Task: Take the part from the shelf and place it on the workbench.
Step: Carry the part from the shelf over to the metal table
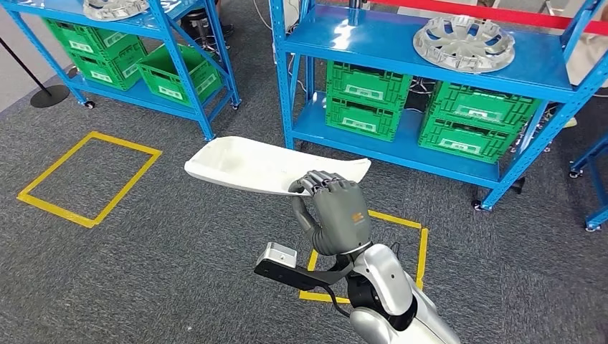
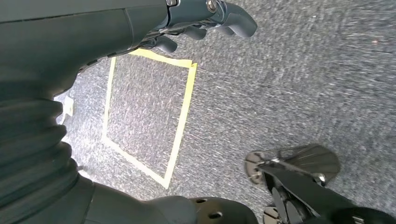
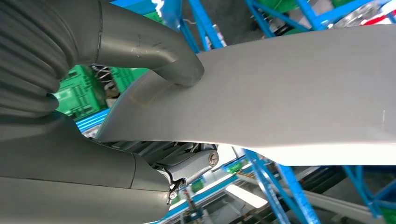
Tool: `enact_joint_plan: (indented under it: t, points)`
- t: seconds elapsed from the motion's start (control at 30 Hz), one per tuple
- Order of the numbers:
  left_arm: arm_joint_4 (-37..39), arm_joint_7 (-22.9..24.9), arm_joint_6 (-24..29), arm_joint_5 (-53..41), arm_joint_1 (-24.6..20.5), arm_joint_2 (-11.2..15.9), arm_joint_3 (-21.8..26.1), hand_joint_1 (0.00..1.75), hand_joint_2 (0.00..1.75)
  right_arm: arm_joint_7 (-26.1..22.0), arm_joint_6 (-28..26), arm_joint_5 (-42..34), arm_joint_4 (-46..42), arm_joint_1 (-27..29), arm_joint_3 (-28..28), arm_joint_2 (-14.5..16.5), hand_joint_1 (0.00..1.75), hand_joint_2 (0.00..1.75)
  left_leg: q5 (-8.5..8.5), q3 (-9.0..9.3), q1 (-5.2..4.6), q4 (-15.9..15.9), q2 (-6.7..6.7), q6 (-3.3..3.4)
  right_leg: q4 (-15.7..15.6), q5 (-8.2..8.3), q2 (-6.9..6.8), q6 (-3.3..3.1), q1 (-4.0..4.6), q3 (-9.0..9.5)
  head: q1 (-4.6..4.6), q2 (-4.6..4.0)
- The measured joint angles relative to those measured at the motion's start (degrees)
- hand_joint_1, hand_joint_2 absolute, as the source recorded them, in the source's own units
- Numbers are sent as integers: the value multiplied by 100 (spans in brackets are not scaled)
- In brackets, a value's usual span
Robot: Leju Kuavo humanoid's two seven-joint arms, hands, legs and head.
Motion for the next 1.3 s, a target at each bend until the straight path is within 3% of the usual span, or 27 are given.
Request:
enact_joint_plan:
  t: [0.07, 0.1, 0.2, 0.27, 0.33, 0.37, 0.4, 0.43, 0.47, 0.5, 0.57, 0.63, 0.7, 0.77, 0.87, 0.9, 0.93, 0.97, 1.03, 1.1, 1.13, 1.2, 1.3]
  points:
    - [-2, 23, 2, -26, -7, 3, -9, 0, 175, -14, 46, -3, 11, -42, 2, 16, 175, 175, 217, 376, -41, -705, 179, 66, 5, -13, -82, 40, 24, 19, 1, 0]
    - [-2, 26, 8, -28, -10, 4, -14, 0, 175, -24, 67, -4, 22, -72, 5, 26, 175, 175, 245, 447, -61, -869, 226, 98, 4, -15, -119, 70, 32, 25, 3, 0]
    - [-2, -15, 22, -10, 9, 7, -18, 0, 175, -81, 146, -56, 72, -211, 20, 59, 175, 175, 276, 428, -69, -945, 111, 185, -4, -22, -191, 175, 25, 43, 6, 0]
    - [-3, -70, 26, 34, 11, 15, -17, 0, 175, -111, 201, -124, 127, -352, 43, 85, 175, 175, 328, 452, -39, -996, 19, 252, 239, -196, 1, 226, 10, -52, 16, 0]
    - [-5, -136, 33, 98, -5, 23, -16, 0, 175, -114, 252, -179, 218, -481, 91, 101, 175, 175, 360, 449, -25, -1008, -80, 292, 933, -561, 259, 249, -3, -373, 30, -1]
    - [-6, -154, 42, 124, -10, 25, -16, 0, 175, -115, 277, -198, 269, -525, 119, 104, 175, 175, 365, 439, -26, -1004, -137, 299, 1314, -711, 315, 255, -3, -558, 36, -1]
    - [-6, -156, 60, 142, -9, 25, -16, 0, 175, -117, 302, -217, 323, -560, 150, 113, 175, 175, 367, 432, -26, -997, -202, 301, 1563, -767, 336, 259, -5, -687, 37, 0]
    - [-6, -142, 83, 155, -5, 25, -16, 0, 175, -127, 325, -235, 372, -595, 178, 124, 175, 175, 368, 427, -25, -987, -267, 299, 1602, -708, 343, 259, -8, -719, 37, 0]
    - [-6, -120, 112, 162, 0, 22, -15, 0, 175, -144, 350, -254, 419, -638, 208, 140, 175, 175, 366, 426, -21, -972, -334, 291, 1410, -546, 356, 258, -17, -637, 37, 0]
    - [-6, -98, 142, 173, 1, 19, -14, 0, 175, -168, 374, -278, 466, -691, 239, 163, 175, 175, 359, 424, -15, -951, -400, 274, 1035, -322, 396, 257, -31, -464, 37, 0]
    - [-6, -66, 193, 205, -5, 10, -9, 0, 175, -220, 403, -316, 570, -807, 296, 229, 175, 175, 339, 391, -14, -894, -516, 208, 327, -48, 559, 253, -54, -139, 36, 0]
    - [-5, -43, 221, 231, -5, 5, 3, 0, 175, -244, 419, -340, 685, -913, 345, 320, 175, 175, 342, 341, -11, -876, -597, 121, 87, -17, 634, 216, -40, -52, 32, 1]
    - [-4, -27, 227, 239, 11, 3, 16, 0, 175, -247, 432, -350, 771, -997, 393, 409, 175, 175, 361, 307, 11, -899, -645, 43, 61, 16, 551, 135, -23, -60, 31, 0]
    - [-4, -10, 227, 237, 17, 2, 23, 0, 175, -257, 447, -357, 823, -1064, 430, 483, 175, 175, 245, 207, 8, -719, -493, -14, 22, 40, 455, 53, -32, -44, 9, -1]
    - [-3, 64, 227, 179, 1, -1, 25, 0, 175, -231, 475, -372, 886, -1108, 443, 534, 175, 175, -260, -291, 4, 306, -159, -65, 6, 29, 275, -15, -11, -36, -19, 0]
    - [-3, 92, 228, 151, 3, -1, 25, 0, 175, -209, 479, -375, 910, -1109, 445, 538, 175, 175, -355, -438, 8, 606, -125, -72, 7, 23, 211, -24, 1, -35, -19, 0]
    - [-3, 115, 228, 127, 10, 2, 25, 0, 175, -189, 477, -376, 932, -1110, 446, 538, 175, 175, -340, -487, 10, 709, -110, -72, 8, 19, 154, -28, 9, -31, -20, 0]
    - [-4, 130, 228, 113, 17, 7, 25, 0, 175, -177, 474, -377, 947, -1110, 447, 539, 175, 175, -218, -414, 10, 574, -96, -65, 8, 14, 102, -27, 14, -24, -20, 0]
    - [-7, 132, 232, 99, 23, 19, 25, 0, 175, -165, 461, -376, 962, -1110, 447, 538, 175, 175, 148, -5, -4, -204, 28, -24, 9, -4, 10, -9, 21, 5, -20, 0]
    - [-9, 106, 246, 98, 10, 25, 25, 0, 175, -144, 432, -366, 963, -1100, 446, 534, 175, 175, 334, 317, -47, -808, 155, 48, 9, -25, -62, 38, 42, 26, -19, 1]
    - [-9, 93, 255, 98, 5, 25, 25, 0, 175, -130, 411, -353, 963, -1089, 445, 532, 175, 175, 339, 361, -69, -904, 175, 82, 6, -30, -92, 67, 49, 31, -17, 0]
    - [-10, 69, 270, 99, 7, 25, 25, 0, 175, -86, 374, -295, 956, -1049, 443, 530, 175, 175, 361, 354, -73, -923, 85, 149, -14, -37, -151, 131, 54, 40, -15, 1]
    - [-11, 36, 276, 86, 5, 27, 26, 0, 175, -11, 352, -163, 888, -946, 434, 516, 175, 175, 414, 391, -28, -997, -22, 248, 230, -227, 56, 218, 33, -46, -10, 1]
